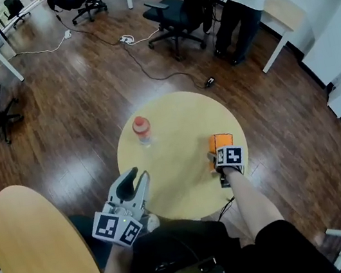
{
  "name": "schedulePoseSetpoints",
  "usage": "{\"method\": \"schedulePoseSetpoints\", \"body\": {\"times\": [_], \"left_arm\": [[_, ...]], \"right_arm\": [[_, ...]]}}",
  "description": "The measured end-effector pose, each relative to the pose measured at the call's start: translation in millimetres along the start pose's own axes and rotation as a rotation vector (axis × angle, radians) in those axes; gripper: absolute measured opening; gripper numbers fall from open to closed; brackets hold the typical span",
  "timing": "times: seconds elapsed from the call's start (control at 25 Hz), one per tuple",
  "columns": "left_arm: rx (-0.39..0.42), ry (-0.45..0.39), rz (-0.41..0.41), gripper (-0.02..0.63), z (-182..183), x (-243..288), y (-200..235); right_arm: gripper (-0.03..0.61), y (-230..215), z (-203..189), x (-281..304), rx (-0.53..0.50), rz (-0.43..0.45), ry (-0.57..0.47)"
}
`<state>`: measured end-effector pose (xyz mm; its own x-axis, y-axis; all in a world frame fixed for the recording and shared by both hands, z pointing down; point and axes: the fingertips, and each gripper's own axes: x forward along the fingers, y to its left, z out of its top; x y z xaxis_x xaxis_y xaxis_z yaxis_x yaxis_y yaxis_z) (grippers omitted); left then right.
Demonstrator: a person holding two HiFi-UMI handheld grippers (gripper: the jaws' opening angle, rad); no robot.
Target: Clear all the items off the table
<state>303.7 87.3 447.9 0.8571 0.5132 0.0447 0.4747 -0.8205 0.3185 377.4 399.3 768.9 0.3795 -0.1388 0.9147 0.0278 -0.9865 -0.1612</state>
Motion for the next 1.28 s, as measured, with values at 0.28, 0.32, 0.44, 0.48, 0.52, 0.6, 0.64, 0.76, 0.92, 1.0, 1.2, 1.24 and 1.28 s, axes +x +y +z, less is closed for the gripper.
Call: {"method": "schedulePoseSetpoints", "body": {"times": [0.28,0.32,0.44,0.48,0.52,0.6,0.64,0.76,0.92,1.0,1.2,1.24,1.28], "left_arm": [[0.050,-0.043,0.062,0.118,13.8,-5.8,-5.5],[0.057,-0.063,0.090,0.118,15.0,-10.3,-5.0],[0.037,-0.135,0.193,0.118,14.6,-33.6,-3.2],[0.025,-0.158,0.233,0.117,12.8,-44.5,-2.1],[0.017,-0.178,0.273,0.118,11.3,-56.3,-0.5],[0.018,-0.208,0.349,0.117,9.4,-83.8,1.6],[0.024,-0.219,0.390,0.117,9.1,-99.3,2.6],[0.028,-0.262,0.527,0.117,12.7,-154.5,5.4],[0.042,-0.331,0.700,0.117,19.2,-246.9,9.8],[0.044,-0.367,0.799,0.113,14.7,-290.9,12.8],[0.063,-0.419,0.913,0.064,15.1,-361.1,18.9],[0.080,-0.418,0.921,0.064,17.4,-371.8,21.6],[0.098,-0.416,0.932,0.064,19.9,-384.0,24.7]], "right_arm": [[0.433,25.4,18.0,-57.2,-0.073,0.164,-0.198],[0.433,31.9,21.9,-69.0,-0.103,0.193,-0.227],[0.434,56.0,28.9,-114.3,-0.182,0.300,-0.323],[0.434,63.7,27.8,-128.0,-0.208,0.339,-0.347],[0.434,72.1,26.3,-139.0,-0.240,0.376,-0.361],[0.433,90.1,20.9,-152.5,-0.329,0.436,-0.367],[0.433,98.6,17.5,-155.7,-0.381,0.456,-0.363],[0.434,131.9,8.9,-165.6,-0.549,0.512,-0.354],[0.434,193.5,-12.0,-176.7,-0.795,0.551,-0.364],[0.434,225.2,-26.4,-183.1,-0.917,0.570,-0.379],[0.434,317.3,-54.1,-199.4,-1.064,0.678,-0.402],[0.434,339.2,-60.8,-200.9,-1.080,0.701,-0.399],[0.434,363.3,-68.7,-202.9,-1.098,0.726,-0.398]]}}
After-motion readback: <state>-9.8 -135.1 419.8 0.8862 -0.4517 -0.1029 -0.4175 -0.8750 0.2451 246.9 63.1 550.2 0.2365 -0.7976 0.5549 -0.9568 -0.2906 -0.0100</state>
